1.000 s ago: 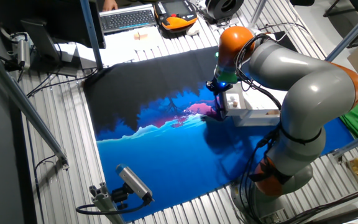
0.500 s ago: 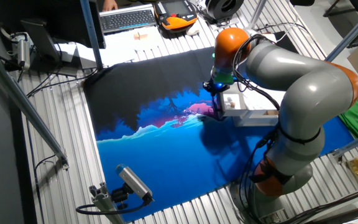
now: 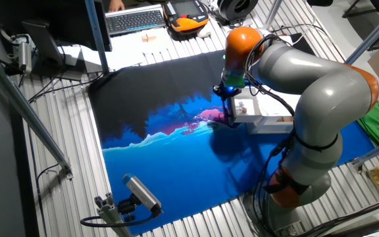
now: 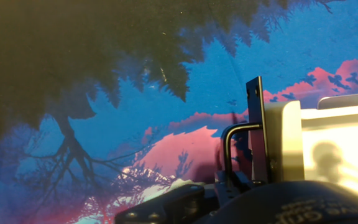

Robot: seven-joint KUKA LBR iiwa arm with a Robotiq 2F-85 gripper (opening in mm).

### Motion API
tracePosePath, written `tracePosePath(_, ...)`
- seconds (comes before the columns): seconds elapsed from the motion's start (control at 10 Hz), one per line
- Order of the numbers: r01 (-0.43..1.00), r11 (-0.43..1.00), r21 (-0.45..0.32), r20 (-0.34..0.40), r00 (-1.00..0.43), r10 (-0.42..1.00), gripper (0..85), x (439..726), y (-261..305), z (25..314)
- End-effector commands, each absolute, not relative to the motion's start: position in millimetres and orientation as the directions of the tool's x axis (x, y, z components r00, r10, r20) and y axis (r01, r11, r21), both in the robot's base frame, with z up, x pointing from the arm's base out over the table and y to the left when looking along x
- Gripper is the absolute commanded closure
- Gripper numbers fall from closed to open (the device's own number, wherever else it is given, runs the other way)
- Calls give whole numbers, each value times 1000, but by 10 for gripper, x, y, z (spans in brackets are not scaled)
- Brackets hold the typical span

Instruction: Grasp the handle and open the drawer

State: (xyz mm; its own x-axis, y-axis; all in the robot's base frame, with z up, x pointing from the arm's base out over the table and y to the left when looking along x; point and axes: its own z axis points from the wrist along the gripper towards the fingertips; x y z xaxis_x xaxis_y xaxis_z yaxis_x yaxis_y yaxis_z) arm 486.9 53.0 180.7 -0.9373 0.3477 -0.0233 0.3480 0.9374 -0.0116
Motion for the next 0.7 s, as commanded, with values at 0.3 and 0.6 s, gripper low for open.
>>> tracePosePath(0.3,353,936,-19,-22,-936,352,850,4907,599,1828)
tracePosePath(0.6,354,935,-24,-23,-935,354,850,4929,639,1823)
